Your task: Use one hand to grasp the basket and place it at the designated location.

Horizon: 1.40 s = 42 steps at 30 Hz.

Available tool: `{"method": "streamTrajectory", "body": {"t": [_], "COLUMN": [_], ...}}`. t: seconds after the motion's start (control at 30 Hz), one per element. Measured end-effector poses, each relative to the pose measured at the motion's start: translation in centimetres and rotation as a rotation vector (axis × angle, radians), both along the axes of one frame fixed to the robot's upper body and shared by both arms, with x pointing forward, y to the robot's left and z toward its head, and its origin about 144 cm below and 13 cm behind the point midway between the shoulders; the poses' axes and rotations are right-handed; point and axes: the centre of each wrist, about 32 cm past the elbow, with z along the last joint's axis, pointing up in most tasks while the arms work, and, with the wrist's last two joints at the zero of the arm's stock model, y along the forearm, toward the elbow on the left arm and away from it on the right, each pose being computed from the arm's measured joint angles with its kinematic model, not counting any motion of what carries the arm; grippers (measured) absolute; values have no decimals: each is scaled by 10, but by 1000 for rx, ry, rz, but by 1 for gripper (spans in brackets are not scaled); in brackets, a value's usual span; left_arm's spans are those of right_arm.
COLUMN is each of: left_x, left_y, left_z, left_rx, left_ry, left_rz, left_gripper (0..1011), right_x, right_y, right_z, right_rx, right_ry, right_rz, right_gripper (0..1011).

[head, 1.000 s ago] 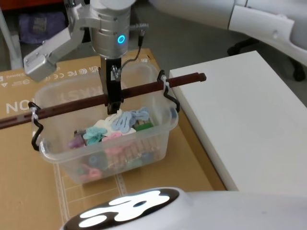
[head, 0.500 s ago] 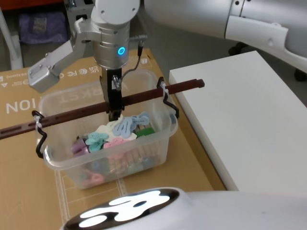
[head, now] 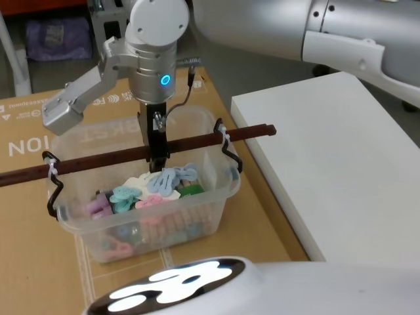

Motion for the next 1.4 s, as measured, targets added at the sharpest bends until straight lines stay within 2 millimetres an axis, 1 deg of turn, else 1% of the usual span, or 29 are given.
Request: {"method": "streamTrajectory", "body": {"t": [0.33, 0.4, 0.5, 0.57, 0.6, 0.63, 0.67, 0.77, 0.83, 0.87, 0.93, 1.0, 1.07, 1.1, 1.2, 1.4], "left_x": [0, 0, 0, 0, 0, 0, 0, 0, 0, 0, 0, 0, 0, 0, 0, 0], "left_y": [0, 0, 0, 0, 0, 0, 0, 0, 0, 0, 0, 0, 0, 0, 0, 0], "left_z": [0, 0, 0, 0, 0, 0, 0, 0, 0, 0, 0, 0, 0, 0, 0, 0], "left_rx": [0, 0, 0, 0, 0, 0, 0, 0, 0, 0, 0, 0, 0, 0, 0, 0], "left_ry": [0, 0, 0, 0, 0, 0, 0, 0, 0, 0, 0, 0, 0, 0, 0, 0], "left_rz": [0, 0, 0, 0, 0, 0, 0, 0, 0, 0, 0, 0, 0, 0, 0, 0], "left_gripper": [0, 0, 0, 0, 0, 0, 0, 0, 0, 0, 0, 0, 0, 0, 0, 0], "right_x": [0, -1, -1, -1, -1, -1, -1, -1, -1, -1, -1, -1, -1, -1, 0, 0], "right_y": [0, 0, 0, 0, 0, 0, 0, 0, 0, 0, 0, 0, 0, 0, 0, 0], "right_z": [1, 1, 1, 1, 1, 1, 1, 1, 2, 2, 2, 2, 2, 2, 2, 2], "right_rx": [1, 1, 1, 1, 1, 1, 1, 1, 1, 1, 2, 2, 2, 2, 2, 1], "right_ry": [0, 0, 0, 0, 0, 0, 0, 0, -1, -1, -1, -1, -1, -1, -1, -1], "right_rz": [1, 2, 2, 2, 2, 2, 2, 2, 2, 2, 2, 2, 2, 2, 1, 1], "right_gripper": [235, 299, 360, 439, 462, 527, 536, 625, 708, 728, 801, 839, 909, 917, 998, 1000]}}
